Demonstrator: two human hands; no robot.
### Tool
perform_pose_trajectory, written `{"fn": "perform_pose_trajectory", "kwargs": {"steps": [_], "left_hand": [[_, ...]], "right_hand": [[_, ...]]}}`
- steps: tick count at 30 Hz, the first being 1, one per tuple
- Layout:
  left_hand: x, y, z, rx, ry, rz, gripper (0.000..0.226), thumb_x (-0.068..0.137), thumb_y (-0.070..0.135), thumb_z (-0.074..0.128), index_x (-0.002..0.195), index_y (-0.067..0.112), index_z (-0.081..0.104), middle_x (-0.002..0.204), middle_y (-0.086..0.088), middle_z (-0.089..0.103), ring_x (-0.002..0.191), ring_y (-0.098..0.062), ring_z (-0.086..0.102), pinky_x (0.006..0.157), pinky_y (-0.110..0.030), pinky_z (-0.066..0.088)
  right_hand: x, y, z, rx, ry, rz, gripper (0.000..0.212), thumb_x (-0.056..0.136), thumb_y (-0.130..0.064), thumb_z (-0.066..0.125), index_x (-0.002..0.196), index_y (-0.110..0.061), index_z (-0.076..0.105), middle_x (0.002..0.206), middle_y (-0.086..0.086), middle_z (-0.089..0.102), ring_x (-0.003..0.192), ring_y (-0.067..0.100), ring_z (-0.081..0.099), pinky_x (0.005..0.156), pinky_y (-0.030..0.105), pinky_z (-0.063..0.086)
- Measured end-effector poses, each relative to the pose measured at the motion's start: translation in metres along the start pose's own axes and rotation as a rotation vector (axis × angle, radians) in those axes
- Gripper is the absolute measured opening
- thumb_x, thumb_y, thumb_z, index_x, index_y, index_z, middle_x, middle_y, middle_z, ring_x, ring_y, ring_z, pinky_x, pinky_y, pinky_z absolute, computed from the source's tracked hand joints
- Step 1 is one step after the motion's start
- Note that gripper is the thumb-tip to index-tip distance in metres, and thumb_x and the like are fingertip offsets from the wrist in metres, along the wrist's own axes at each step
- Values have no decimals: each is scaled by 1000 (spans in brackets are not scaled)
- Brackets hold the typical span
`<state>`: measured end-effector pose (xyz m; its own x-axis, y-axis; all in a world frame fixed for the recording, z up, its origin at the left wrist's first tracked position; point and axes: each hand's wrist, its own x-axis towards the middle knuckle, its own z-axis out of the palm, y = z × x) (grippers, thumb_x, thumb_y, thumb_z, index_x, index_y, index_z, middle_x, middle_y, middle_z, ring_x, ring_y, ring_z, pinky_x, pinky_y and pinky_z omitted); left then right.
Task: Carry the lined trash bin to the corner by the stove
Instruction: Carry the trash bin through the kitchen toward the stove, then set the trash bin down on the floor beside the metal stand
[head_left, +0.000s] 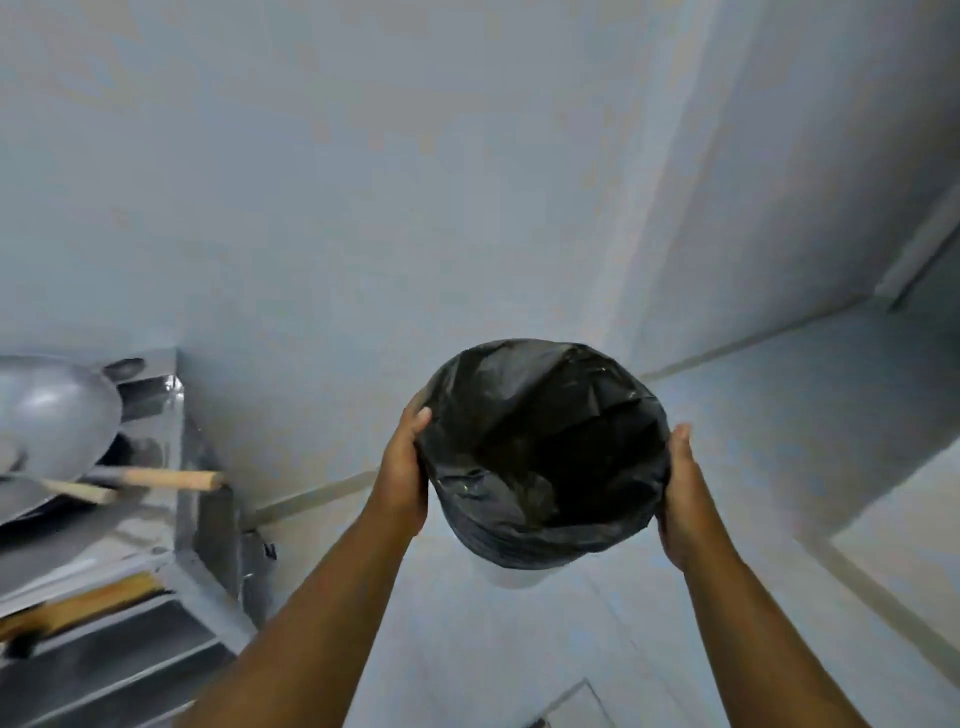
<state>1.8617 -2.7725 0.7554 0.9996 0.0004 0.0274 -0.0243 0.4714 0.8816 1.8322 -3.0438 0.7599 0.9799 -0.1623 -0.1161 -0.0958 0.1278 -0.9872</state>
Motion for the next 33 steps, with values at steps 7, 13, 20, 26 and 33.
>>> {"fn": "perform_pose_trajectory", "kwargs": {"steps": [7,13,20,26,33], "left_hand": [[60,10,-75,25,259,53,41,98,27,40,133,17,61,130,-4,69,123,-28,61,99,-40,51],[116,14,-141,19,353,20,49,90,36,47,135,18,60,135,-9,65,126,-30,58,105,-47,46],[167,9,-200,61,471,-19,56,87,44,49,136,19,57,135,-8,64,124,-29,60,98,-46,50],[189,-18,-238,38,595,-59,43,93,38,47,129,20,64,128,-5,69,123,-28,61,92,-39,53],[198,-81,-287,43,663,-174,54,89,45,50,135,19,60,134,-6,66,127,-28,58,99,-44,49]], "right_hand": [[106,24,90,17,-194,101,72,75,-78,36,127,-35,61,132,-6,64,120,14,58,105,40,41],[175,47,162,-10,-273,184,67,76,-76,36,125,-37,62,122,-10,68,113,10,61,98,38,46],[248,80,221,-90,-373,268,67,75,-80,34,124,-44,61,123,-15,67,114,8,61,98,36,46],[302,127,255,-87,-467,351,72,78,-78,33,132,-38,59,133,-9,63,119,10,60,101,36,45],[337,206,269,-166,-538,450,73,74,-82,37,130,-41,59,130,-15,64,118,5,60,94,28,50]]}}
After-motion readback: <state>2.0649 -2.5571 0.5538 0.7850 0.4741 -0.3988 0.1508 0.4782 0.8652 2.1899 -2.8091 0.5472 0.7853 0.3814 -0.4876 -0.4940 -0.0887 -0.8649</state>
